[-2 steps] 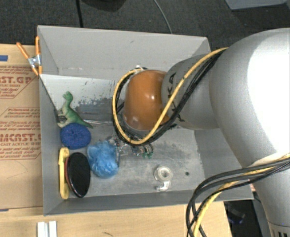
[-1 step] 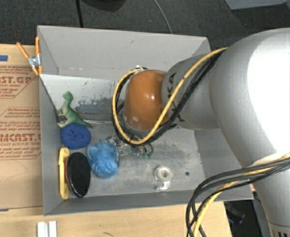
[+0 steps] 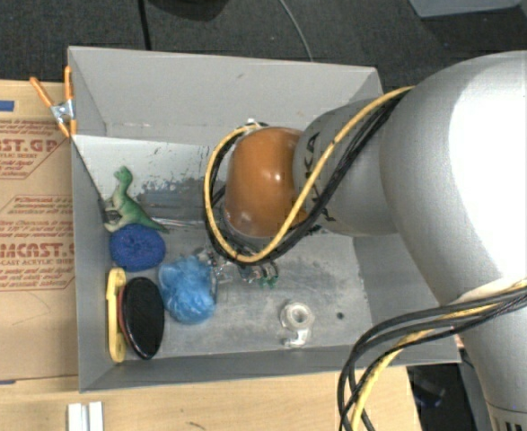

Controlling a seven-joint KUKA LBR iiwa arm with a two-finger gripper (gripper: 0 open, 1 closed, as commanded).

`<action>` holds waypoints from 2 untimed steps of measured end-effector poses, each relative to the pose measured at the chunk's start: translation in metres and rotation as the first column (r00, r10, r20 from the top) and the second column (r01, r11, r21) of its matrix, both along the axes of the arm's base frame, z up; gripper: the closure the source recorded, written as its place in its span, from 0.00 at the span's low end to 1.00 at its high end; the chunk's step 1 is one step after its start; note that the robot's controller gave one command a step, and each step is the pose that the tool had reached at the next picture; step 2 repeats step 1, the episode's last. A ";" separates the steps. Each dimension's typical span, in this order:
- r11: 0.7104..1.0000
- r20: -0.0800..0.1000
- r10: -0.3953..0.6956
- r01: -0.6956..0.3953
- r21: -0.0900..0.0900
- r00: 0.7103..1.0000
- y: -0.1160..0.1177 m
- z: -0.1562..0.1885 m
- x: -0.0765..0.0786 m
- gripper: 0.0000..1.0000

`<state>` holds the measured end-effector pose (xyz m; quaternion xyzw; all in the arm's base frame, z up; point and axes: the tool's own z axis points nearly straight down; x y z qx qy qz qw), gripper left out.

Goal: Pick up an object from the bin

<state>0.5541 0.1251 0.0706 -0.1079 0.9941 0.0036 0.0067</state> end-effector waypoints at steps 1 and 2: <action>1.000 0.000 0.000 0.000 0.000 1.000 0.000 0.000 0.000 1.00; 1.000 0.000 0.000 0.000 0.000 1.000 0.000 0.000 0.000 1.00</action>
Offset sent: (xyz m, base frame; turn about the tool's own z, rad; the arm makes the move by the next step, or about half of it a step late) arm 0.0000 0.0000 0.0000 0.0000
